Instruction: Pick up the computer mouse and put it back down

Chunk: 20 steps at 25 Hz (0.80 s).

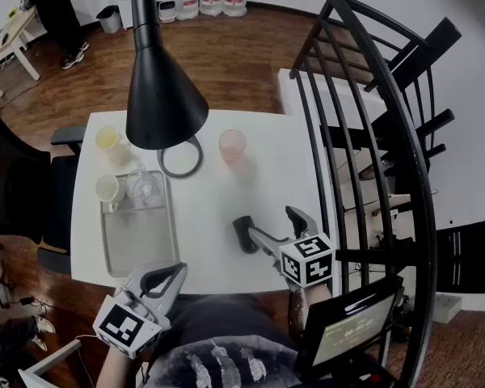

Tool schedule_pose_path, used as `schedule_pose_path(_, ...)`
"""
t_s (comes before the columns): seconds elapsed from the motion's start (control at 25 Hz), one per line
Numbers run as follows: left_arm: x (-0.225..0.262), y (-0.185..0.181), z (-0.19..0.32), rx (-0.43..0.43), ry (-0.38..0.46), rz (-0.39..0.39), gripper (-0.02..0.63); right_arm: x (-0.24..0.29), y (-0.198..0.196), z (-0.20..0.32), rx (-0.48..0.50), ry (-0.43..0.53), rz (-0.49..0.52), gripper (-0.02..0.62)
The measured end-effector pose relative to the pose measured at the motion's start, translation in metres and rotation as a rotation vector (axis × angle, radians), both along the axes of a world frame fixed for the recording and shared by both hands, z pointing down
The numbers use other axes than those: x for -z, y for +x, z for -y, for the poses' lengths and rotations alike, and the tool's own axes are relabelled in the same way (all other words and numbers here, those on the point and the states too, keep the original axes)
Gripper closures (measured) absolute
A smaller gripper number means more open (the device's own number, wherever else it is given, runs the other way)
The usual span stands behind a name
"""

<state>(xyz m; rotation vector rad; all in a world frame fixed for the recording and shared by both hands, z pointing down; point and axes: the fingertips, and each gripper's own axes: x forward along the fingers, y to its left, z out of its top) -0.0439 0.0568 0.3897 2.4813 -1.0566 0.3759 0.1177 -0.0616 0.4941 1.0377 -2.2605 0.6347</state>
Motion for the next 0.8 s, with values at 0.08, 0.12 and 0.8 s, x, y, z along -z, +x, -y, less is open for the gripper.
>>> schedule_pose_path(0.08, -0.002, 0.0, 0.002, 0.002, -0.003, 0.0, 0.606, -0.018, -0.004, -0.001, 0.012, -0.039, -0.04, 0.149)
schedule_pose_path(0.12, -0.003, -0.001, 0.002, 0.002, -0.005, 0.0, 0.606, -0.027, -0.006, -0.002, 0.019, -0.056, -0.063, 0.149)
schedule_pose_path(0.8, -0.022, -0.013, -0.003, -0.003, -0.035, 0.013, 0.606, -0.137, -0.038, -0.028, 0.124, -0.229, -0.343, 0.138)
